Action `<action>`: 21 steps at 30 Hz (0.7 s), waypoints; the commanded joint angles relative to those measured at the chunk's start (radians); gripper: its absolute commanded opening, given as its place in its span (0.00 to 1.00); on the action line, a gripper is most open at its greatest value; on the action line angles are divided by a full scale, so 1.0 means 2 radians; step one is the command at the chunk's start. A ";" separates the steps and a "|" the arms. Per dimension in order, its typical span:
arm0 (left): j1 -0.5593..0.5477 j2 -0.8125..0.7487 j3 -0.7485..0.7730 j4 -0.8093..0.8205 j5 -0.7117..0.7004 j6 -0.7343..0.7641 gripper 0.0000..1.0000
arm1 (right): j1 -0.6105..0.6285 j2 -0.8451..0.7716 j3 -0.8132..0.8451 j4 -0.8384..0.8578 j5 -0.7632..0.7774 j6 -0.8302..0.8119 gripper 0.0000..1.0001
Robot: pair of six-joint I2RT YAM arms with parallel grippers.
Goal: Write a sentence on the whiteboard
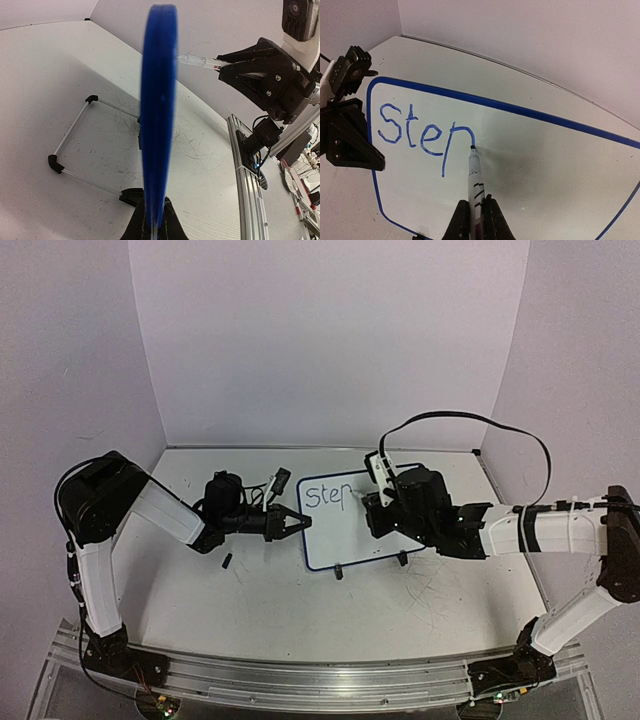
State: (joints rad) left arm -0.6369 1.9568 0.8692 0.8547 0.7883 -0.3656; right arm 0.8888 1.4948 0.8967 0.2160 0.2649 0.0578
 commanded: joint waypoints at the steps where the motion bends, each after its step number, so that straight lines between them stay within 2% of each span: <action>1: 0.000 -0.017 -0.001 -0.038 -0.005 0.015 0.00 | 0.005 0.003 0.004 -0.003 -0.007 0.009 0.00; 17: 0.000 -0.021 -0.004 -0.041 -0.009 0.018 0.00 | 0.012 0.027 0.027 0.007 -0.011 0.012 0.00; 21: 0.000 -0.018 -0.003 -0.041 -0.011 0.018 0.00 | 0.013 -0.007 0.021 0.029 -0.024 0.013 0.00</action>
State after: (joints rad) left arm -0.6371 1.9495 0.8692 0.8379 0.7830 -0.3589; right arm 0.9180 1.5298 0.9108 0.2170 0.2288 0.0675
